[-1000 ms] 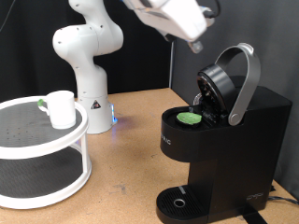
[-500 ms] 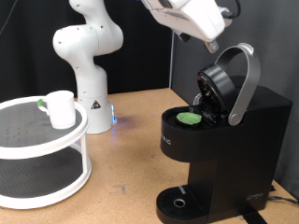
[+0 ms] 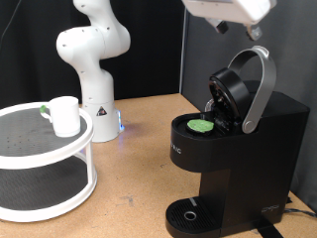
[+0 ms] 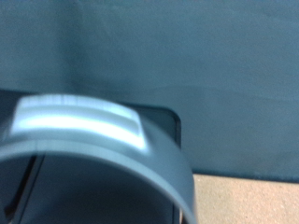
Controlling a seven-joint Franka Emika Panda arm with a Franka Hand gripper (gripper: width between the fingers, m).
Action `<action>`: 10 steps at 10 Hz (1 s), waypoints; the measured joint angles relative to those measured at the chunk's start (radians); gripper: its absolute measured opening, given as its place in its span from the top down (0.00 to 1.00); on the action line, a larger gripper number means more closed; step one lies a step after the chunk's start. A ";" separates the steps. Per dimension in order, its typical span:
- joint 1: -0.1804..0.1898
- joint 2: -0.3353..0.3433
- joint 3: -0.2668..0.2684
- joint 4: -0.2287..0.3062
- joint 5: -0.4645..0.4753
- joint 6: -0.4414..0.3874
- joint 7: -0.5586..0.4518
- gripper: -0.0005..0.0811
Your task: Make a cup of coffee with the keurig machine
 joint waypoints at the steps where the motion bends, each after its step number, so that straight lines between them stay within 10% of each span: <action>1: 0.008 0.000 0.016 0.009 0.000 0.001 0.016 0.01; 10: 0.051 0.016 0.136 0.048 0.006 0.046 0.166 0.01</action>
